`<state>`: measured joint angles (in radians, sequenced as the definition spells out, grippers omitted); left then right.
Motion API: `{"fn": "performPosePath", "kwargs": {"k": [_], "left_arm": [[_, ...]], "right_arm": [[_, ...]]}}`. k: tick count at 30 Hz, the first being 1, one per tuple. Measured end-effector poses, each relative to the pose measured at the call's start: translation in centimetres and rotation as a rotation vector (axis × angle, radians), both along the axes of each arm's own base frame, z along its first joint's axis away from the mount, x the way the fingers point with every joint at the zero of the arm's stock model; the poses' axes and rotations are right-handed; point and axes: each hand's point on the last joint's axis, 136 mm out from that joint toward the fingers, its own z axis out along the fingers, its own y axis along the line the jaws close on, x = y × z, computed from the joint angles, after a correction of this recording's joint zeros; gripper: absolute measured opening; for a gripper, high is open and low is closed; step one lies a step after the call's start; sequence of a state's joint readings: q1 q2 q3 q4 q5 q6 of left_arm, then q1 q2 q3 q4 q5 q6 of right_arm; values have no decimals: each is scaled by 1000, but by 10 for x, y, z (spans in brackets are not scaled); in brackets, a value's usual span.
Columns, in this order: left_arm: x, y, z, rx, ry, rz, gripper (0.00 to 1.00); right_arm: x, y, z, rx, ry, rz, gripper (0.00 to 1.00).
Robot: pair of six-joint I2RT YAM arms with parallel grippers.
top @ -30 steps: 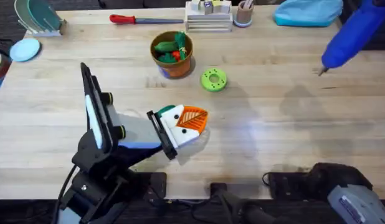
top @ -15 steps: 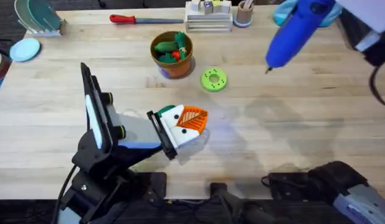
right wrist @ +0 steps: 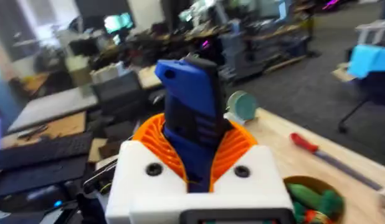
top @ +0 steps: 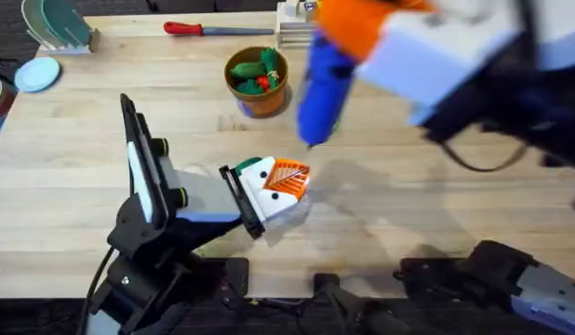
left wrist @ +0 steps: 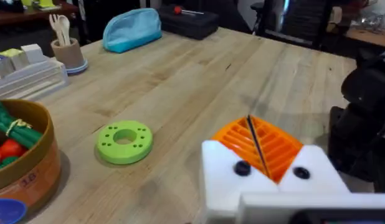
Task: Pick up the gripper from the table and insert it into the empty holder that is missing its gripper. Then pick up a screw, insert it into the mounting hole, and use the screwdriver to tighten it. Finally, clean up the table by picking up the vegetable and placing it into the bucket.
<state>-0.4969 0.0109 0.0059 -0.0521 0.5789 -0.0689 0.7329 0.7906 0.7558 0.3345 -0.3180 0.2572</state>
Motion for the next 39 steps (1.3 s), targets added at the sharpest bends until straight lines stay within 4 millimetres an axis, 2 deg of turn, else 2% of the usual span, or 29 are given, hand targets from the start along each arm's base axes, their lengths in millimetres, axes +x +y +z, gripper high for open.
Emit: {"fn": "performPosePath", "kwargs": {"k": [6, 13, 21, 39], "left_arm": [[0, 0, 0, 0, 0, 3, 17], [0, 0, 0, 0, 0, 3, 17], [0, 0, 0, 0, 0, 3, 17], [0, 0, 0, 0, 0, 3, 17]], "right_arm": [[2, 41, -22, -34, 22, 83, 130], [9, 64, -37, -46, 21, 109, 130], [13, 72, -50, -71, 47, 117, 130], [7, 76, -50, -65, 66, 146, 130]]}}
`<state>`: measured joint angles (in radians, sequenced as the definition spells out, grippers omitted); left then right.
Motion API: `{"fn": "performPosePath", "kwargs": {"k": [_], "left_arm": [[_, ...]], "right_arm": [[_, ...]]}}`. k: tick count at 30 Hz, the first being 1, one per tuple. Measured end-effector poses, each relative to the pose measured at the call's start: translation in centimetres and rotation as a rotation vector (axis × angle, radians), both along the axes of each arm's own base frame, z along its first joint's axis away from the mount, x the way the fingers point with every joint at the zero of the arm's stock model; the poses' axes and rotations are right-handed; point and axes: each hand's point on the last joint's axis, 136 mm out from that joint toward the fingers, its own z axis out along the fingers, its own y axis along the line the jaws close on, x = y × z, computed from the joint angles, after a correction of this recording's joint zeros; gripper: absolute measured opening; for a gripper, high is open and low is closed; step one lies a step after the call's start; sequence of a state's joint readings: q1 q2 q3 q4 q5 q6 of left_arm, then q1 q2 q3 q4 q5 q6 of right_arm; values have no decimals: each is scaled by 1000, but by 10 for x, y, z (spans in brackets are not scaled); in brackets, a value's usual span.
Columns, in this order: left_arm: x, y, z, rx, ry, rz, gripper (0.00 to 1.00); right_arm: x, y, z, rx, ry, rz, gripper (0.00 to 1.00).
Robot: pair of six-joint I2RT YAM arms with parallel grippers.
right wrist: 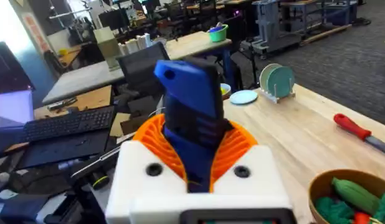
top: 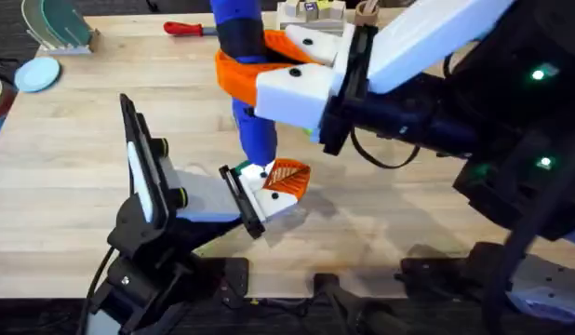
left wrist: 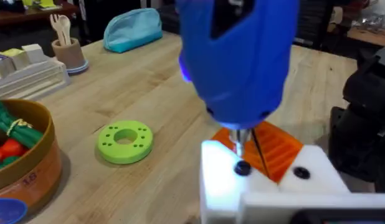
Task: Pick up the gripper from the table and insert it into the empty holder that is missing its gripper. Then pick up a screw, insert it into the mounting hole, and use the screwdriver to tighten it. Finally, clean up the table by picking up the vegetable and placing it into the bucket.
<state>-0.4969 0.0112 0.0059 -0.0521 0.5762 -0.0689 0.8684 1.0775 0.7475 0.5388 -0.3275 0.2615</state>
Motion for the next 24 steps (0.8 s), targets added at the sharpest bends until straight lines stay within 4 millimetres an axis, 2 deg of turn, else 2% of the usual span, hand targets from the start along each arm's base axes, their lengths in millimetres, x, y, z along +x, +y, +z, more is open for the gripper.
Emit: {"fn": "performPosePath", "kwargs": {"k": [16, 24], "left_arm": [[0, 0, 0, 0, 1, 0, 17], [0, 0, 0, 0, 1, 0, 17]], "right_arm": [[-1, 9, -11, -18, 34, 20, 127], [-1, 8, -3, 12, 13, 20, 125]]}}
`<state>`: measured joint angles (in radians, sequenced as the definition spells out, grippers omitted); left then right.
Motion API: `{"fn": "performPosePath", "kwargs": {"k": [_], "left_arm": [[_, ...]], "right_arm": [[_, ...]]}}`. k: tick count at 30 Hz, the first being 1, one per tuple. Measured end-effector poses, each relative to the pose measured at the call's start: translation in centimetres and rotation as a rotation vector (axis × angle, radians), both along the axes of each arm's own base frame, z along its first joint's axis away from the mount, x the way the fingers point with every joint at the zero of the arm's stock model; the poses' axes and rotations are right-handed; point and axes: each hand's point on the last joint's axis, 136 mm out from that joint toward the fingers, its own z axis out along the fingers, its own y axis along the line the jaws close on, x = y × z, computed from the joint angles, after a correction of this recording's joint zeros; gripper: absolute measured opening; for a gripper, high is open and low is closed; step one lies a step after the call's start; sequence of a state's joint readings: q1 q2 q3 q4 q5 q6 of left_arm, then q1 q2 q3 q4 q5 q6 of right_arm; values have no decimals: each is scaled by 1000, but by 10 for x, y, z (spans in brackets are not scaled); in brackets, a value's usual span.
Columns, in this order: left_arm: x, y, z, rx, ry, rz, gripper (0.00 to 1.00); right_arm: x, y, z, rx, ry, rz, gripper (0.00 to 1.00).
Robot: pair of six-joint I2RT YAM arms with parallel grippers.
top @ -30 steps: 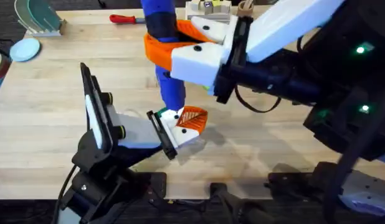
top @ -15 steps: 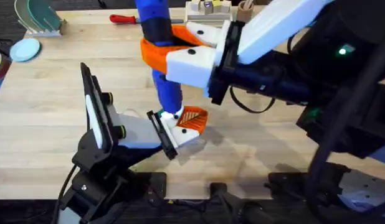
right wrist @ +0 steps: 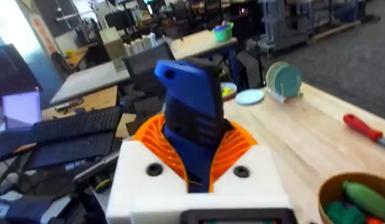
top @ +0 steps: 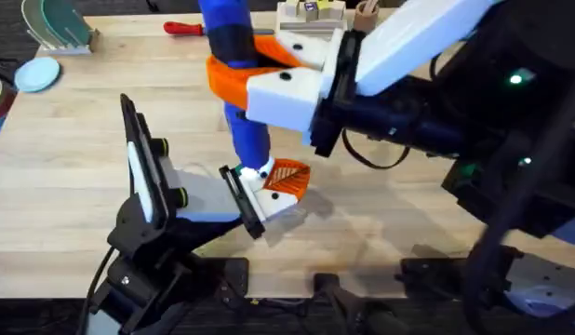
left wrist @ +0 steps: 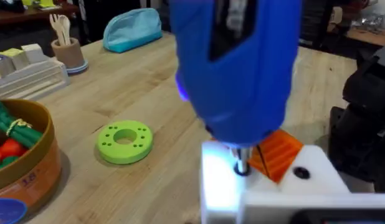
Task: Pick up the gripper from the table and insert it into the empty holder that is missing its gripper. Then pick up a screw, insert it into the mounting hole, and use the screwdriver to tighten it. Finally, clean up the table by picking up the vegetable and placing it into the bucket.
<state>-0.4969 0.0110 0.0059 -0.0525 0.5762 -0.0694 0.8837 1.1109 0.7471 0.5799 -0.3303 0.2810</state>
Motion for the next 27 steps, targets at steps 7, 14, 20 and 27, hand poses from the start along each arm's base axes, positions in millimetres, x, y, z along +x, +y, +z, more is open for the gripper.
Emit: {"fn": "performPosePath", "kwargs": {"k": [7, 14, 20, 27], "left_arm": [[0, 0, 0, 0, 0, 0, 17], [0, 0, 0, 0, 0, 0, 17], [0, 0, 0, 0, 0, 0, 17], [0, 0, 0, 0, 0, 0, 17]], "right_arm": [[-3, -1, 6, 17, -16, 12, 122], [-12, -9, 13, 12, -90, 14, 120], [-25, -27, 21, 77, -196, -3, 117], [-21, -22, 12, 73, -203, -8, 115]]}}
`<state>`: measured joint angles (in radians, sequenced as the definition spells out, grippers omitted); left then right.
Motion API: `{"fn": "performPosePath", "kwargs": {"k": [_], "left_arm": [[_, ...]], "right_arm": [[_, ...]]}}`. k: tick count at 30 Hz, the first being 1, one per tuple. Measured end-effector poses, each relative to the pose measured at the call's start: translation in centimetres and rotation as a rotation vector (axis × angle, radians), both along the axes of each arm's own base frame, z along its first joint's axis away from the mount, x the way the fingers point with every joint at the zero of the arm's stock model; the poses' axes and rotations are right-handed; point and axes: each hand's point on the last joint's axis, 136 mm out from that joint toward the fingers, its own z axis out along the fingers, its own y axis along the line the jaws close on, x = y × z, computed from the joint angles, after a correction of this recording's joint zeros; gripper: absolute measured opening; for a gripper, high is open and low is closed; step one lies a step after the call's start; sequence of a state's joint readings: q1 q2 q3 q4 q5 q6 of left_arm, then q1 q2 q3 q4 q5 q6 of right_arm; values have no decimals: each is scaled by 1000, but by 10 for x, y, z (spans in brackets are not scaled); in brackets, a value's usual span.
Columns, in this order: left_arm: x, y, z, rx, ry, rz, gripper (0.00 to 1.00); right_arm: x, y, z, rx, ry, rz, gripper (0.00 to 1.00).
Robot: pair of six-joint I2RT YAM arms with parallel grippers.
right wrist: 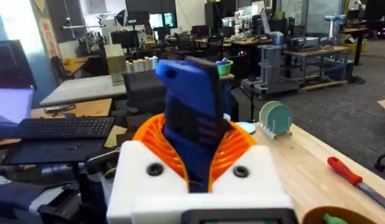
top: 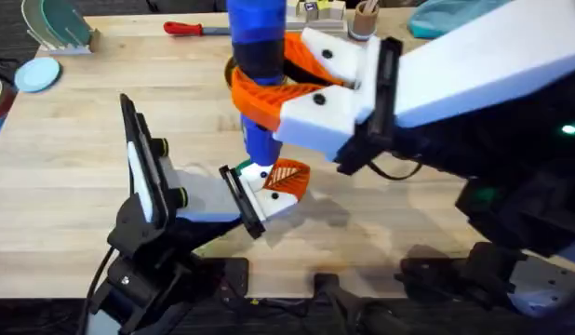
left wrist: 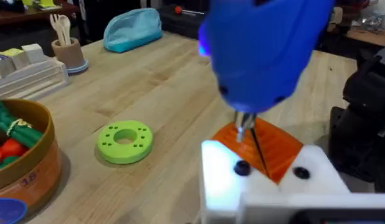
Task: Pick up the gripper from the table and insert it into the empty holder that is missing its gripper. Then pick up a screw, insert it into the mounting hole, and use the screwdriver to tighten it. Finally, clean up the table by picking up the vegetable and placing it into the bucket.
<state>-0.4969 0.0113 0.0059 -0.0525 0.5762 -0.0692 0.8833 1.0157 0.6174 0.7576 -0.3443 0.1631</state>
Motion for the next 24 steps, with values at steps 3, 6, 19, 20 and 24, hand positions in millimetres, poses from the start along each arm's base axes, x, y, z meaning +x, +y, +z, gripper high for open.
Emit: {"fn": "performPosePath", "kwargs": {"k": [3, 6, 19, 20, 24], "left_arm": [[0, 0, 0, 0, 0, 0, 17], [0, 0, 0, 0, 0, 0, 17], [0, 0, 0, 0, 0, 0, 17], [0, 0, 0, 0, 0, 0, 17], [0, 0, 0, 0, 0, 0, 17]], "right_arm": [[4, 5, -2, 10, -2, 2, 115], [8, 10, -5, 20, 12, 7, 115], [3, 5, 2, 44, 17, 13, 110], [4, 5, 1, 42, 19, 13, 110], [5, 6, -4, 22, 35, 13, 109]]}}
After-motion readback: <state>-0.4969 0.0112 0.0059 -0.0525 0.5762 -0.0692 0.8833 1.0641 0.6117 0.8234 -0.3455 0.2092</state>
